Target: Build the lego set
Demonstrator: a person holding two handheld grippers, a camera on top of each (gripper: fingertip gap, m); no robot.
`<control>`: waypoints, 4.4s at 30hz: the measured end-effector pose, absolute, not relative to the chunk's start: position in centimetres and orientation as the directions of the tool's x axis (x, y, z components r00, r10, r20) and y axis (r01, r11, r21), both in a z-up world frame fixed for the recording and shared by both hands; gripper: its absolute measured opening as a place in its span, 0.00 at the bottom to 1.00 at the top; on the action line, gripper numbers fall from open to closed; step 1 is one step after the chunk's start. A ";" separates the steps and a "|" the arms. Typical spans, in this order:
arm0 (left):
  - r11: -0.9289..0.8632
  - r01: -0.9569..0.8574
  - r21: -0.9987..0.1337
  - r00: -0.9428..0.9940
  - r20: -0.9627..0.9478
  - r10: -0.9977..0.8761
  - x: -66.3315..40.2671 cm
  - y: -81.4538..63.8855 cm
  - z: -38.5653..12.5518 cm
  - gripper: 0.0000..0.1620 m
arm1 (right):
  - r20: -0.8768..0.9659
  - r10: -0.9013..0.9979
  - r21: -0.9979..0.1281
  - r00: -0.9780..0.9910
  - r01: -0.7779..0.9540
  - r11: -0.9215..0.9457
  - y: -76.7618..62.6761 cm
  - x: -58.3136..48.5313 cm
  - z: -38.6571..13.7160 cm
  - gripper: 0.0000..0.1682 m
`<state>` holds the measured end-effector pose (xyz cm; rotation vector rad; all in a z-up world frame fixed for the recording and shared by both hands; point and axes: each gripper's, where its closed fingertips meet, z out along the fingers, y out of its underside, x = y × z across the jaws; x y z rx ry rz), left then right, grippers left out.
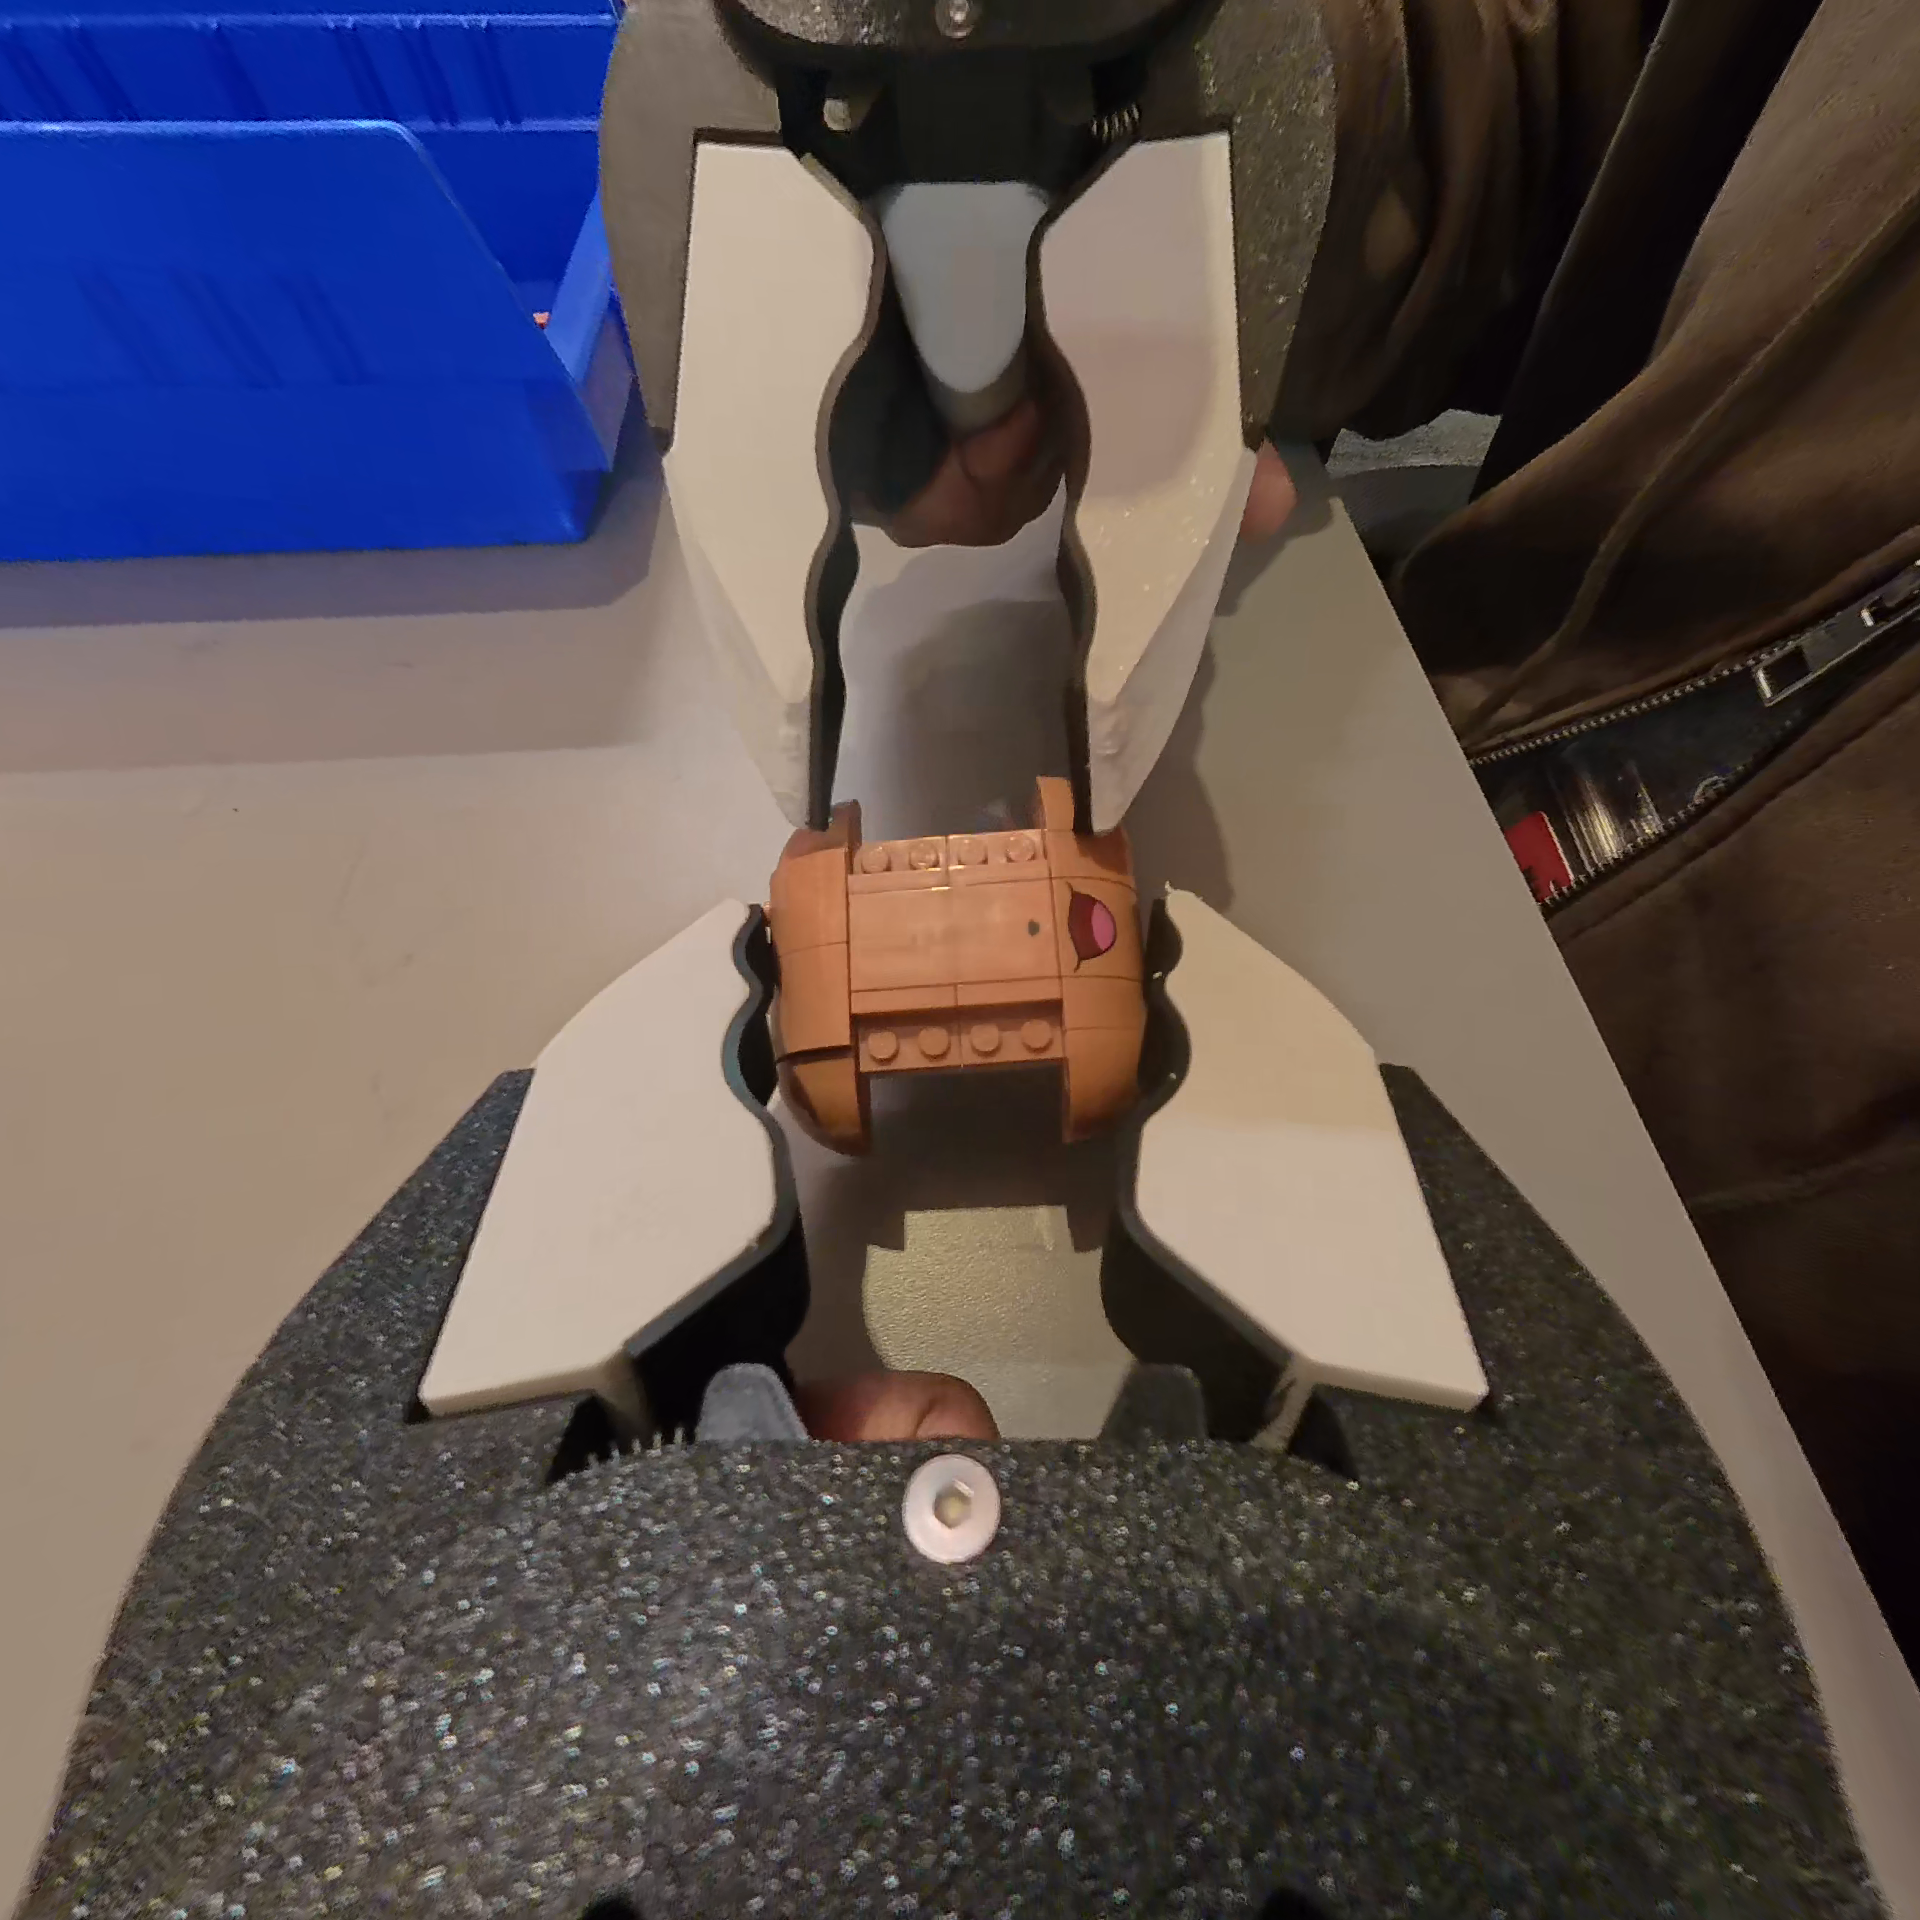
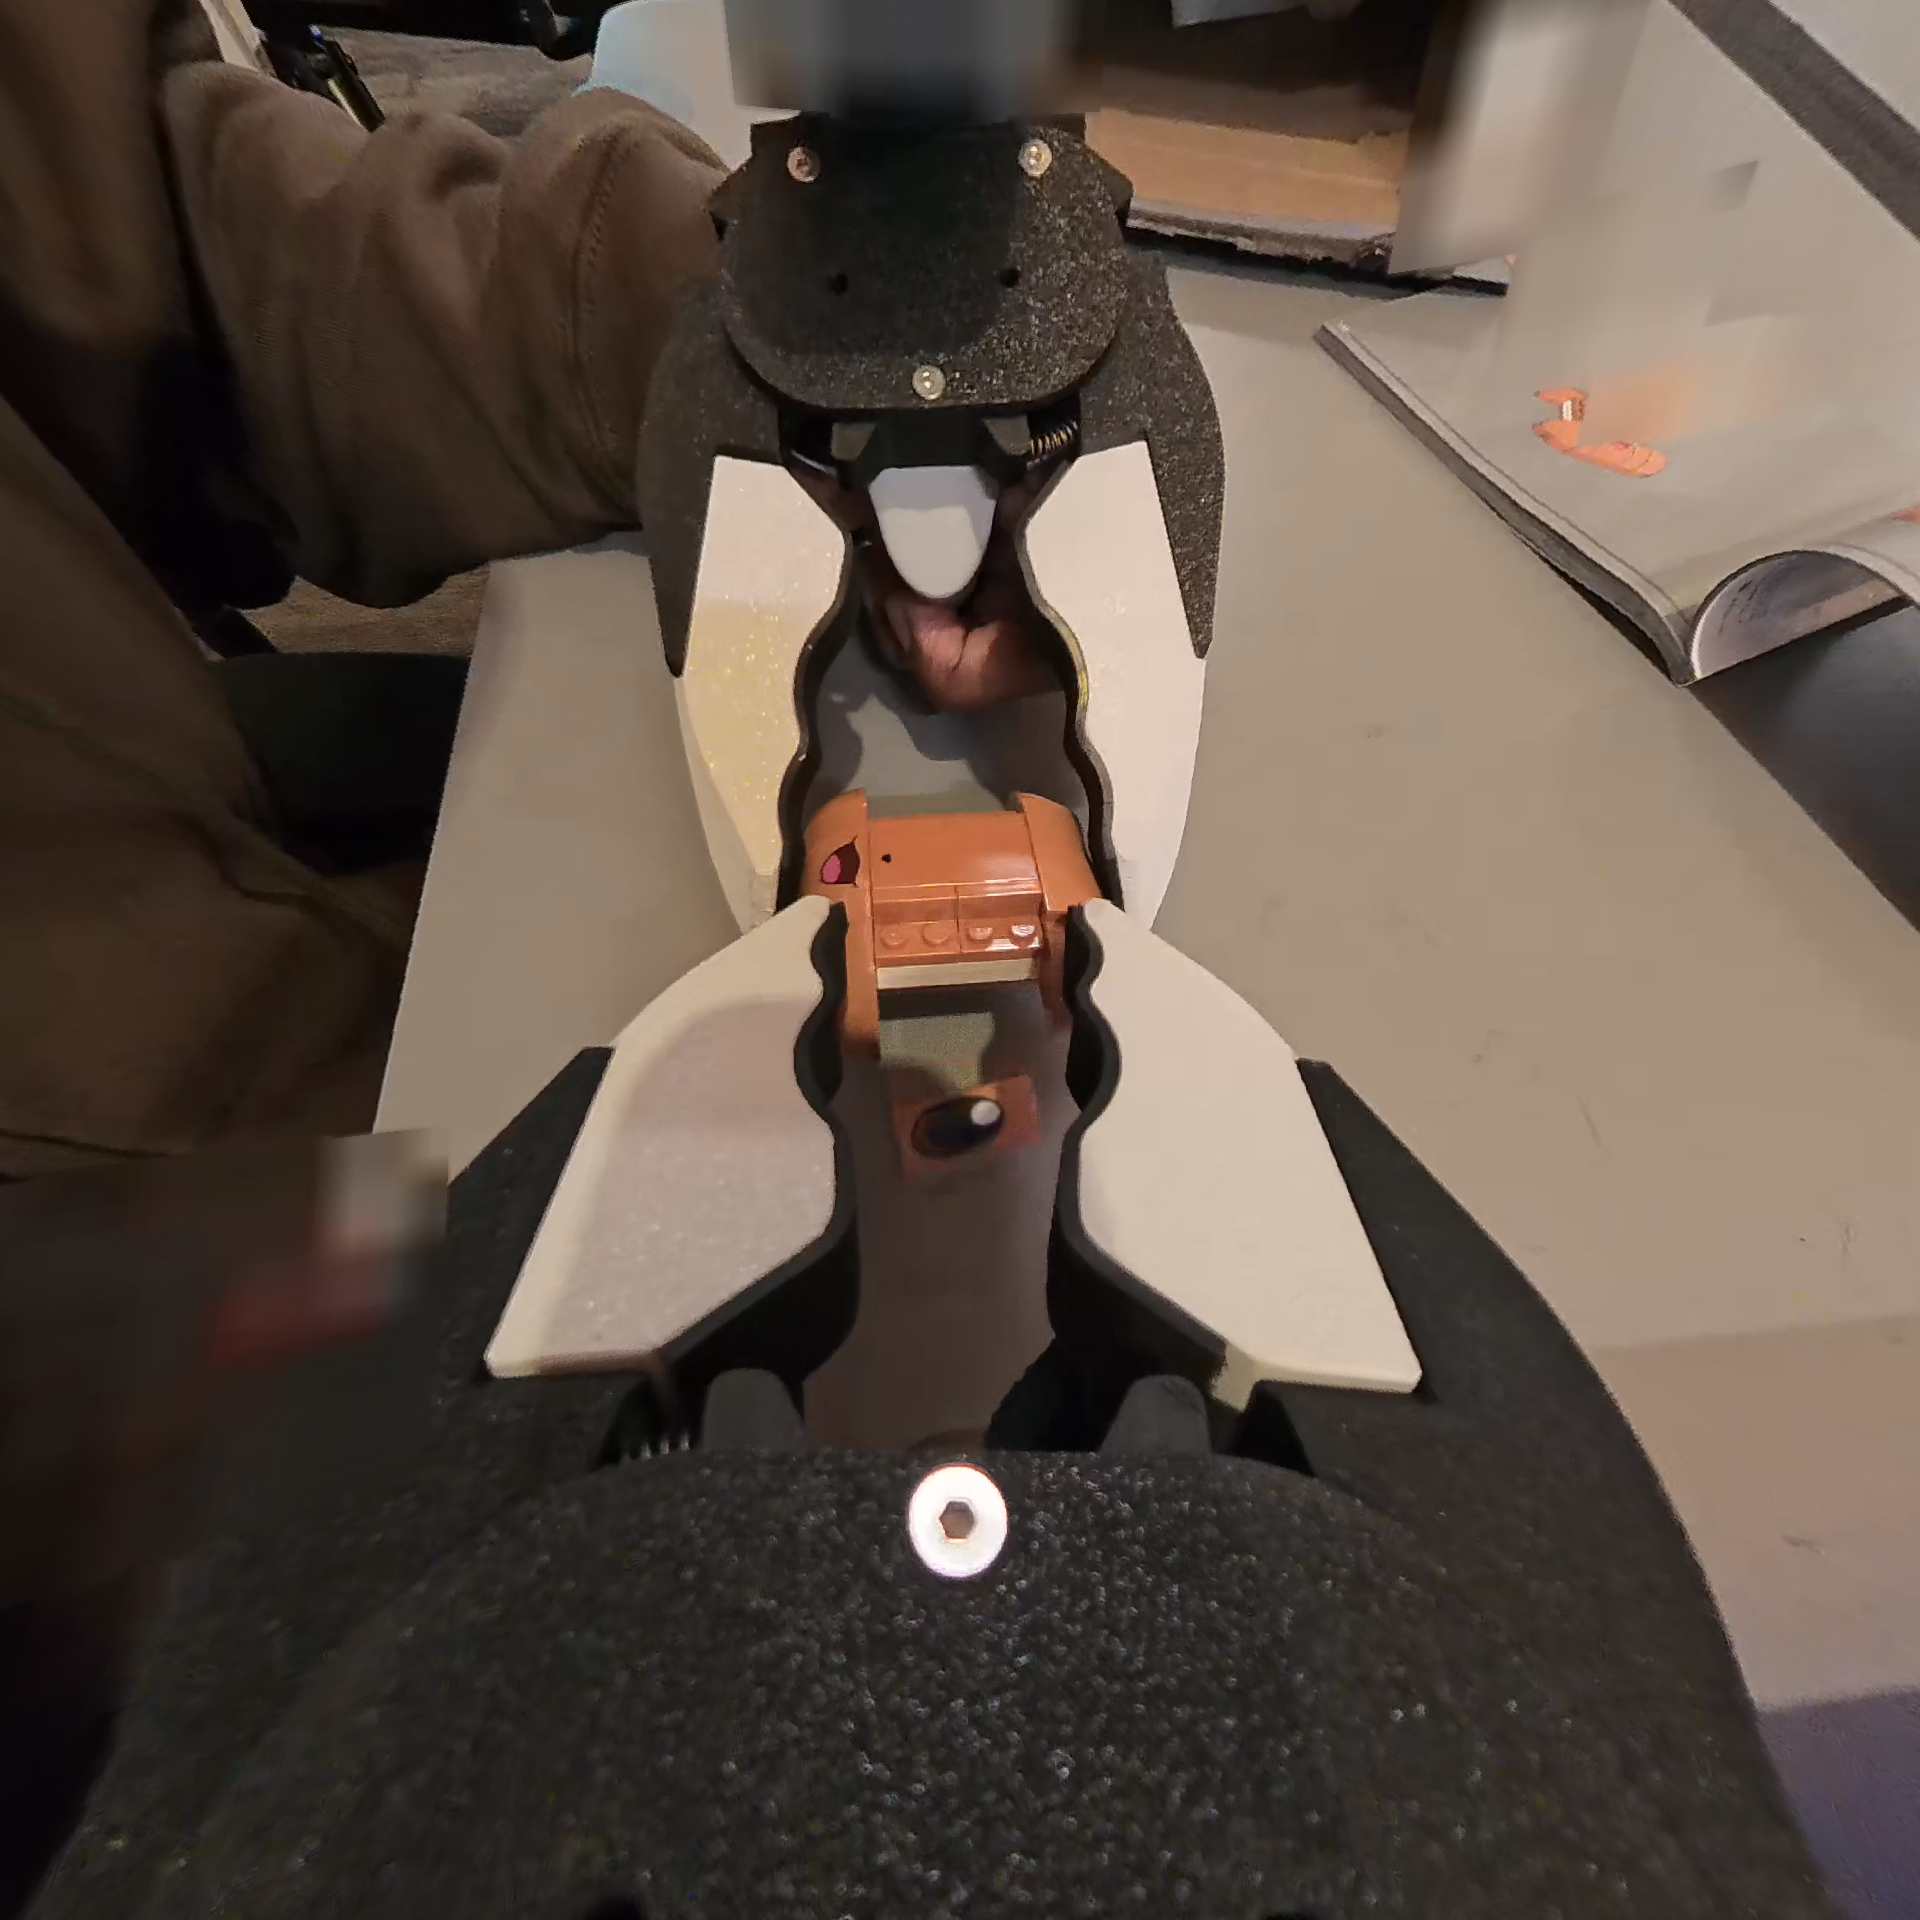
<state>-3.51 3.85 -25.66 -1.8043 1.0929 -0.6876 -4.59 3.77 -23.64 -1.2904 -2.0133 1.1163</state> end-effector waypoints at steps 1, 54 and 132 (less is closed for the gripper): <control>-0.215 -0.396 -0.893 0.458 0.011 -0.889 -3.5 3.9 -25.7 0.43 | -0.015 0.904 -0.841 -0.428 0.494 0.220 3.8 -4.6 -23.6 0.24; -0.470 -0.233 -0.852 0.484 0.317 -0.815 -0.9 4.5 -24.0 0.04 | 0.401 0.830 -0.771 -0.387 0.347 0.534 4.7 -2.0 -23.5 0.09; -0.431 -0.590 -0.683 0.586 0.006 -0.811 -3.7 4.4 -30.0 0.43 | -0.176 0.916 -0.884 -0.360 0.467 0.014 4.9 -1.9 -24.8 0.22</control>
